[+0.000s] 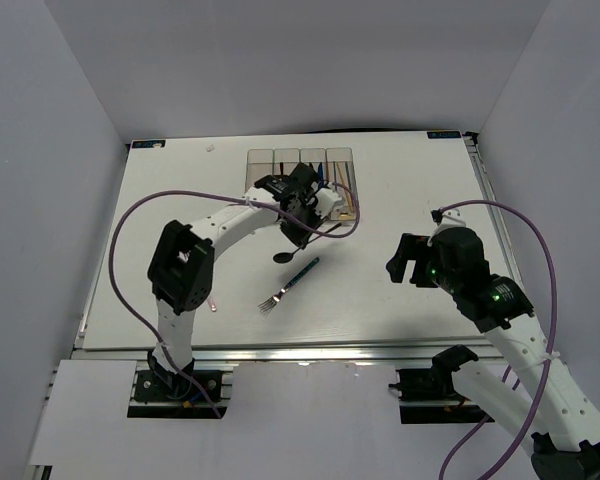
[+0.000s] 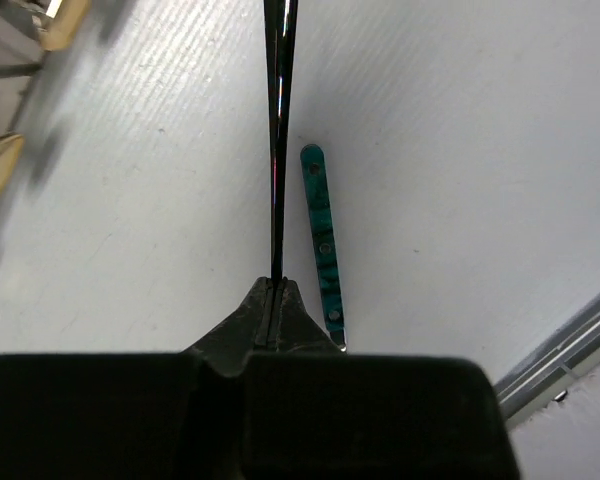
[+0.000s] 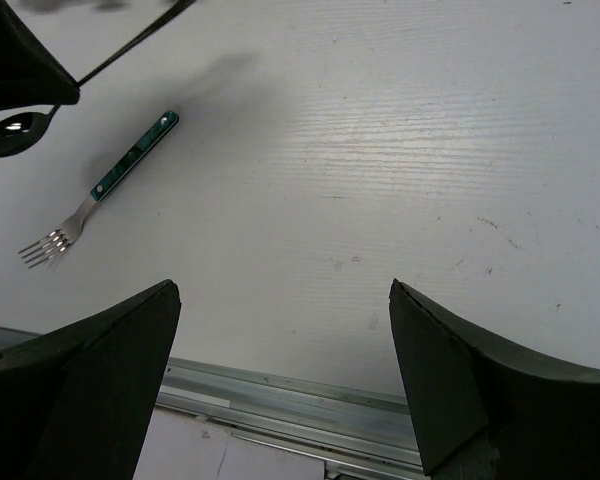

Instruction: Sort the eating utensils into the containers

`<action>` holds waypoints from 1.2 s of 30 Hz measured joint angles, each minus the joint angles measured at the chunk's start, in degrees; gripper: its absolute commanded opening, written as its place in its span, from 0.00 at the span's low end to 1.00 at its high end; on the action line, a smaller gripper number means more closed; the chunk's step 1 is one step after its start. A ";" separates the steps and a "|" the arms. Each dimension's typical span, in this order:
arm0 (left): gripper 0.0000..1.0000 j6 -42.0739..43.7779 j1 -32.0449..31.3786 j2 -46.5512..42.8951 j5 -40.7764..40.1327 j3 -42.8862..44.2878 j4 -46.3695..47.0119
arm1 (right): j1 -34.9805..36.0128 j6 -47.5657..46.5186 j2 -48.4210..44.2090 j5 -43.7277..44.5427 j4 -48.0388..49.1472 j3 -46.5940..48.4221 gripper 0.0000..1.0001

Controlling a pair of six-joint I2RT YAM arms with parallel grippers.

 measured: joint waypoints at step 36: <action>0.00 -34.10 15.28 18.80 -16.48 29.99 11.98 | 0.00 -0.13 -0.76 -0.22 -0.17 -0.66 0.89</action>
